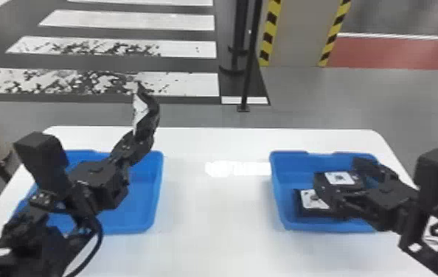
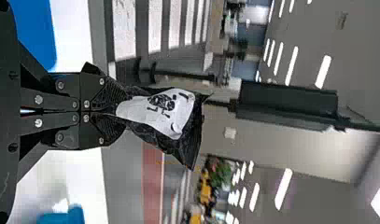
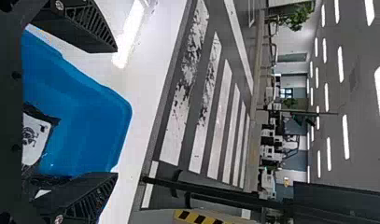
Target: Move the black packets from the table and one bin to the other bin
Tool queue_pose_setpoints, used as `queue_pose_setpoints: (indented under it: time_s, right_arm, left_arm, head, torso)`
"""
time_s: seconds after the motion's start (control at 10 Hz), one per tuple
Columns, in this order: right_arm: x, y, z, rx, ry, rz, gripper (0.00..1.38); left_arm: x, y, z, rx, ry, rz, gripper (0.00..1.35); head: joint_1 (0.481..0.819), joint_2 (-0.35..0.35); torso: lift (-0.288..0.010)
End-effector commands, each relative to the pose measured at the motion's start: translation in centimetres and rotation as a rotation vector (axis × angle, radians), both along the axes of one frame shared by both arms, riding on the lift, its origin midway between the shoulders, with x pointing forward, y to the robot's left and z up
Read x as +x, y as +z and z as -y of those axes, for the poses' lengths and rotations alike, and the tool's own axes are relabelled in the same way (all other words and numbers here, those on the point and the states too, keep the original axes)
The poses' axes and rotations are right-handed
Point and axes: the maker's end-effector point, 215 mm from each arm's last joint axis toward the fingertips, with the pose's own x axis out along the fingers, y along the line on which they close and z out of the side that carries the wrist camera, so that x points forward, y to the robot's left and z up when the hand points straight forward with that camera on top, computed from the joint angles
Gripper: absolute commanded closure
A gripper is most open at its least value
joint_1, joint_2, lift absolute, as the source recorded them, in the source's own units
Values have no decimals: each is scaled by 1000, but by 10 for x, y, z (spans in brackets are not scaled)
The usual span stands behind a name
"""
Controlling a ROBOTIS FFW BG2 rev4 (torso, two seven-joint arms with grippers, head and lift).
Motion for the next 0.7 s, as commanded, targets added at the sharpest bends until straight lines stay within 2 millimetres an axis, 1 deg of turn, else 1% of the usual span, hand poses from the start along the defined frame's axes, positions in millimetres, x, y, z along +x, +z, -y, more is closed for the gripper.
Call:
queue_pose_setpoints:
  time_s: [0.0,0.1,0.2,0.3,0.4,0.5,0.6]
  right_arm:
    - [0,22,-8,17,14,42,71]
    - [-1,32,-11,23,21,59,73]
    - [-2,45,-19,40,37,82,73]
    - [-3,63,-32,63,62,110,75]
    - [-6,83,-55,102,110,122,75]
    - [-11,109,-79,110,164,146,76]
    - [-18,118,-102,133,226,117,76]
  left_arm:
    - [-21,15,66,-167,-159,-14,1213]
    - [-31,15,91,-209,-220,-36,1213]
    - [-41,17,117,-251,-284,-57,1213]
    - [-48,19,132,-264,-321,-65,1213]
    - [-49,14,138,-257,-333,-77,1213]
    - [-45,8,136,-253,-328,-84,1213]
    - [-39,0,127,-233,-305,-89,1213]
  head:
    - [695,-124]
    - [695,-174]
    - [695,-195]
    - [695,-232]
    - [695,-254]
    - [695,-253]
    - [695,-229]
  torso:
    - [-110]
    - [-110]
    - [-110]
    - [-110]
    - [-110]
    - [-110]
    - [-110]
